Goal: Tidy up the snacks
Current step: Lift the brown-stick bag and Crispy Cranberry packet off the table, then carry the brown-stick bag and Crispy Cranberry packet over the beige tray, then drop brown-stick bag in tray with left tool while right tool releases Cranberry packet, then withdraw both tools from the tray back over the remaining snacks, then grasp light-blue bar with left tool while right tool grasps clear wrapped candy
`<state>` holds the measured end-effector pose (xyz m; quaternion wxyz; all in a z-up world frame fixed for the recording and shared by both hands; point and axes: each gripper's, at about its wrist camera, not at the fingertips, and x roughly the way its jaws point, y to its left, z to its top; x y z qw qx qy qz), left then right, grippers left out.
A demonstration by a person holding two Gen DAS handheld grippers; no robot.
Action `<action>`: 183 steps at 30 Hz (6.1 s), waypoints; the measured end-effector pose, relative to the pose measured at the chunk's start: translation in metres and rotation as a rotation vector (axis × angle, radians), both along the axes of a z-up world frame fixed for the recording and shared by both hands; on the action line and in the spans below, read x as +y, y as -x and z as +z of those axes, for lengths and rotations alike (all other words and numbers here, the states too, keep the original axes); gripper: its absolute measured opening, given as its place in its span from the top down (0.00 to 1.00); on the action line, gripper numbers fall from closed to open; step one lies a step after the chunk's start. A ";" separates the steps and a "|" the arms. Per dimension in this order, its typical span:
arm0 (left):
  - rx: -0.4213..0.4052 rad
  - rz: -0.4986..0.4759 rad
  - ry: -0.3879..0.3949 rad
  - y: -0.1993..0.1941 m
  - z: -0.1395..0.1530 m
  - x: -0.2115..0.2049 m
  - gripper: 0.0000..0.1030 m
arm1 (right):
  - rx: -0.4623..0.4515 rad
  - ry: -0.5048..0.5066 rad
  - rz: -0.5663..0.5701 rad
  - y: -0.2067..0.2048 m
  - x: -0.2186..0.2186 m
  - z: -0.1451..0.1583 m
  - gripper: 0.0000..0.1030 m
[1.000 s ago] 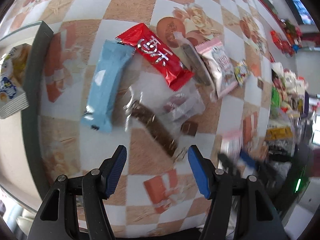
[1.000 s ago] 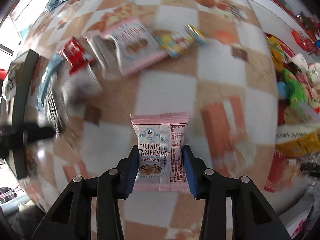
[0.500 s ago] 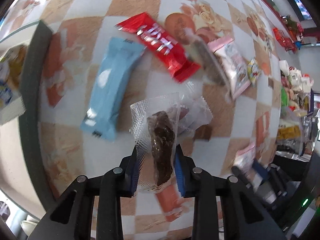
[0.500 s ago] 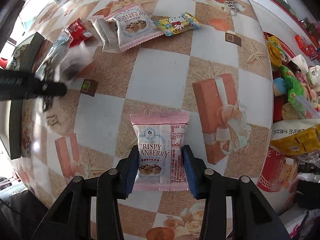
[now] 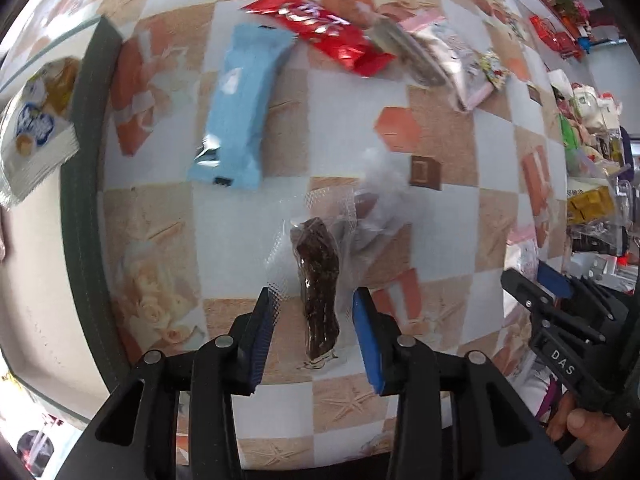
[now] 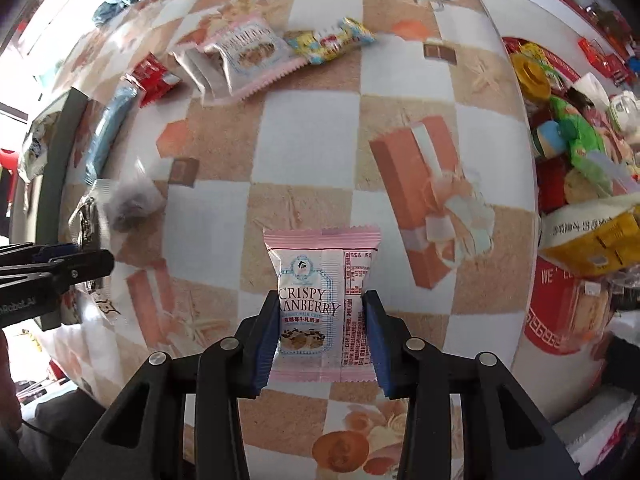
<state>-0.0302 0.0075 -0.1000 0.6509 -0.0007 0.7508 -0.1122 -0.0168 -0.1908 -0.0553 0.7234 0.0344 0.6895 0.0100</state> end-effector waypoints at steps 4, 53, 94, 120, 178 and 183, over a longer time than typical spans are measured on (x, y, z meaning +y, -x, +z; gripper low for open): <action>-0.010 -0.012 -0.008 0.009 0.001 0.016 0.64 | 0.017 -0.005 -0.026 0.006 -0.004 -0.005 0.59; -0.165 0.030 0.029 0.050 0.096 0.176 0.66 | -0.070 -0.009 0.345 0.018 0.195 0.062 0.59; -0.195 0.120 -0.055 0.048 0.089 0.333 0.67 | -0.121 -0.049 0.621 0.018 0.371 0.080 0.59; -0.201 0.136 -0.043 0.046 0.090 0.351 0.78 | -0.145 -0.076 0.561 -0.002 0.395 0.085 0.57; -0.092 -0.145 -0.089 -0.063 0.008 0.063 0.39 | -0.050 -0.103 0.124 0.006 0.063 0.041 0.44; -0.148 -0.173 -0.123 -0.075 0.005 0.054 0.45 | -0.132 -0.042 0.523 0.008 0.114 0.042 0.44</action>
